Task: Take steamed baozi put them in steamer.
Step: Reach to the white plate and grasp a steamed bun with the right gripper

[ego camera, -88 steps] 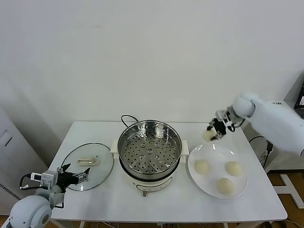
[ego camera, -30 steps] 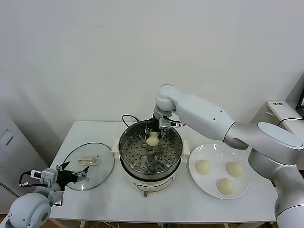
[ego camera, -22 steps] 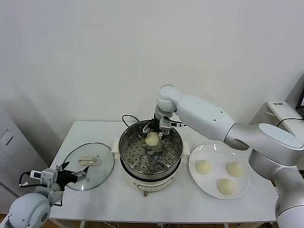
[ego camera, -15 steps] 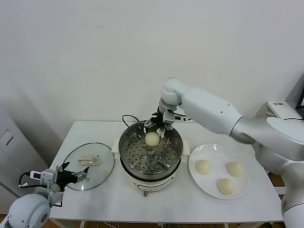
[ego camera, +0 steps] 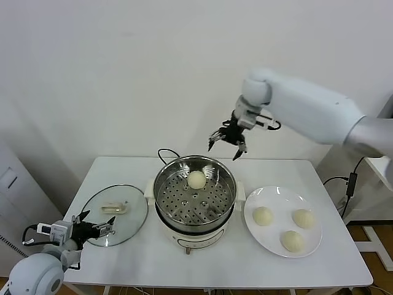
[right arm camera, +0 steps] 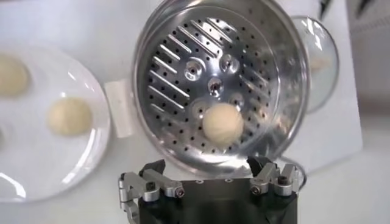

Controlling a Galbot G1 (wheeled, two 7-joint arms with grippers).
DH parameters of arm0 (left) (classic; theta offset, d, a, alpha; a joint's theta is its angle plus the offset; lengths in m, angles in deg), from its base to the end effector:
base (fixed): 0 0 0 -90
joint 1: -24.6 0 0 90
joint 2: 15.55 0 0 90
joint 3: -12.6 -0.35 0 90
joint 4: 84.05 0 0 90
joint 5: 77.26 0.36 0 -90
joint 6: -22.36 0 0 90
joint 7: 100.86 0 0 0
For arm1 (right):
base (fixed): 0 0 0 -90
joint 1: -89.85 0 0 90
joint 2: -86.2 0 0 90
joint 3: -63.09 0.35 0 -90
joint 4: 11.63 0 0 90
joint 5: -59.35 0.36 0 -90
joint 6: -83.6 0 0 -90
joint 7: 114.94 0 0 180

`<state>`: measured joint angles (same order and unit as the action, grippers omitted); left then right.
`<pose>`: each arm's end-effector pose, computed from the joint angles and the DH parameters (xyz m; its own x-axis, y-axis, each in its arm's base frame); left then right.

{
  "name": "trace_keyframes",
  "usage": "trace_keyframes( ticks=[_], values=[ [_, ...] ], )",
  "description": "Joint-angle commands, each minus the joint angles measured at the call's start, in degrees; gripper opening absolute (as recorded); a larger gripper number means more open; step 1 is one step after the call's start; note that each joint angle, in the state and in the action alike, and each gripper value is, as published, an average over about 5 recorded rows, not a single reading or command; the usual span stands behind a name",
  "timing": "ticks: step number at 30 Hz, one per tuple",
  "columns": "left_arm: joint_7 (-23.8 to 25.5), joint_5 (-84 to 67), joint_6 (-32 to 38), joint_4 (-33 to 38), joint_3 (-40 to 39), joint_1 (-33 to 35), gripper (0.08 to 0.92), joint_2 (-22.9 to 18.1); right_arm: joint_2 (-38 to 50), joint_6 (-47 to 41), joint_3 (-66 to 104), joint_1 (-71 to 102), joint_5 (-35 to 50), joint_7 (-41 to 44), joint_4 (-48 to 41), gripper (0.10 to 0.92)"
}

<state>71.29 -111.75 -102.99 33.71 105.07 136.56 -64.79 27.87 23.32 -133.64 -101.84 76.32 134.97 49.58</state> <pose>0.2469 0.1294 -0.2388 -0.8355 0.0568 0.5465 0.1607 0.9764 0.1442 0.6099 -0.0176 0.0335 -0.0995 -0.3024 0.9480 -0.5391 -0.7844 -0.3068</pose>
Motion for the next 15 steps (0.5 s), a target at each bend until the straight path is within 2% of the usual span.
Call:
trace_keyframes(
  ticks=[1, 15],
  values=[
    [0.0, 0.0, -0.1, 0.1, 0.1, 0.1, 0.823, 0.0, 6.9, -27.7, -10.6, -6.6, 14.1, 0.8, 1.9, 0.823],
    [-0.1, 0.0, -0.1, 0.5, 1.2, 1.2, 0.823, -0.7, 15.7, -30.5, -12.7, 2.3, 14.0, -2.9, 7.0, 0.823]
  ],
)
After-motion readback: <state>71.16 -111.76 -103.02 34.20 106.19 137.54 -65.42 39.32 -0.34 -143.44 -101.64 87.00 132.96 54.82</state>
